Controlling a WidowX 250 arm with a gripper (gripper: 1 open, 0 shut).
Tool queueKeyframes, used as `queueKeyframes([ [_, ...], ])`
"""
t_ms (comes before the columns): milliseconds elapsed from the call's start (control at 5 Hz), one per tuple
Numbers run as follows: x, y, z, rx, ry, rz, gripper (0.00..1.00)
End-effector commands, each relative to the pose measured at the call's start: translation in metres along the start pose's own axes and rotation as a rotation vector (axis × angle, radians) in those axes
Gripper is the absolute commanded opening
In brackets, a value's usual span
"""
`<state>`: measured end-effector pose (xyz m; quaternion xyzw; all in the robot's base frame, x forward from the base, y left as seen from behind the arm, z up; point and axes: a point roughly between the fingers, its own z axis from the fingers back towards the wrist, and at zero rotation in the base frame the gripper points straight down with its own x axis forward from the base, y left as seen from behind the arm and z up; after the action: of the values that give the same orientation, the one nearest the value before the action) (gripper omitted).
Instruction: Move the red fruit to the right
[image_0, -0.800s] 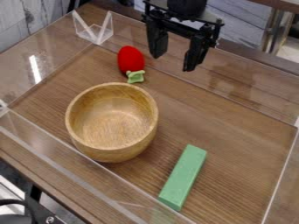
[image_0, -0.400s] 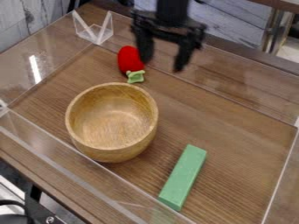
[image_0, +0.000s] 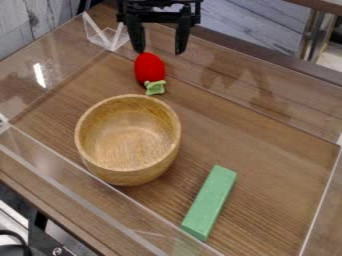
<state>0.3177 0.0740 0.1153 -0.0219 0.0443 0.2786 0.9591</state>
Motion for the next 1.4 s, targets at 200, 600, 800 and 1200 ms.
queueKeyframes([
  [200,0.017,-0.001,-0.016,-0.014,-0.055,0.096,1.00],
  [600,0.050,0.005,-0.027,-0.021,-0.075,0.208,1.00],
  [800,0.054,0.001,-0.037,-0.015,-0.088,0.249,1.00],
  [1200,0.051,-0.011,-0.039,-0.016,-0.103,0.270,1.00],
])
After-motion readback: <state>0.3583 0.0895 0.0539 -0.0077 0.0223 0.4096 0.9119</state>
